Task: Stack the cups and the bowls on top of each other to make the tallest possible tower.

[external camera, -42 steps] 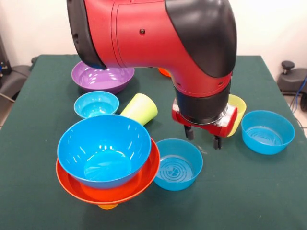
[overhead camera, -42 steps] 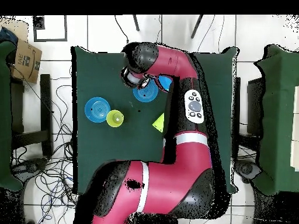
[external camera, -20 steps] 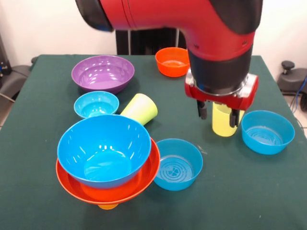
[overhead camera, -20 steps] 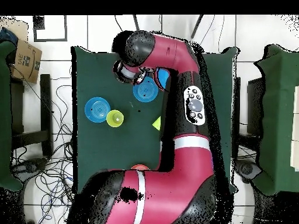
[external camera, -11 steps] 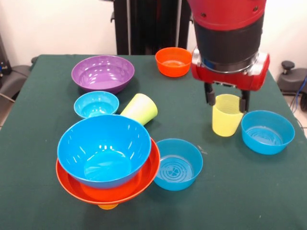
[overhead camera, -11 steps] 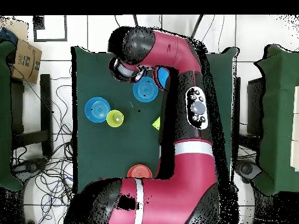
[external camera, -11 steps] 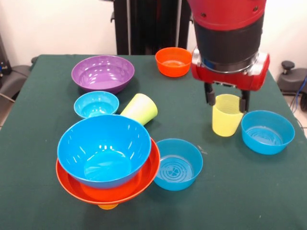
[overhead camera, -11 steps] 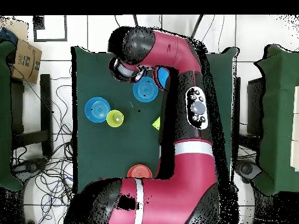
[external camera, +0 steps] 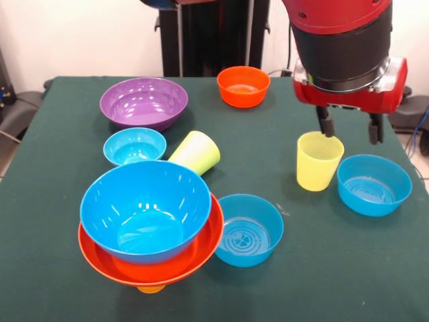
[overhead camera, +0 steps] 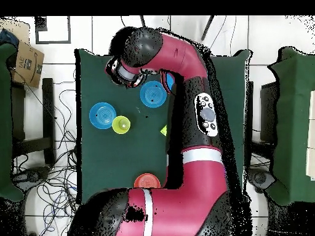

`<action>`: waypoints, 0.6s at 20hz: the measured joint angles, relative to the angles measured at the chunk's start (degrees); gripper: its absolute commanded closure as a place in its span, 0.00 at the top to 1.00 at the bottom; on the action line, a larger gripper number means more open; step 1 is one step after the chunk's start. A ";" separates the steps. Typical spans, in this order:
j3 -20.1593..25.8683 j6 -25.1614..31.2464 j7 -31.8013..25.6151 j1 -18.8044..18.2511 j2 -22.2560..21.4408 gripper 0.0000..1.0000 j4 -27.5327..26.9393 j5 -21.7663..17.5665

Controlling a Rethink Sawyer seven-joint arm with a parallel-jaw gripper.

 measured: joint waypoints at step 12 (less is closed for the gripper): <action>1.41 -0.01 0.00 -0.34 2.61 1.00 0.32 0.57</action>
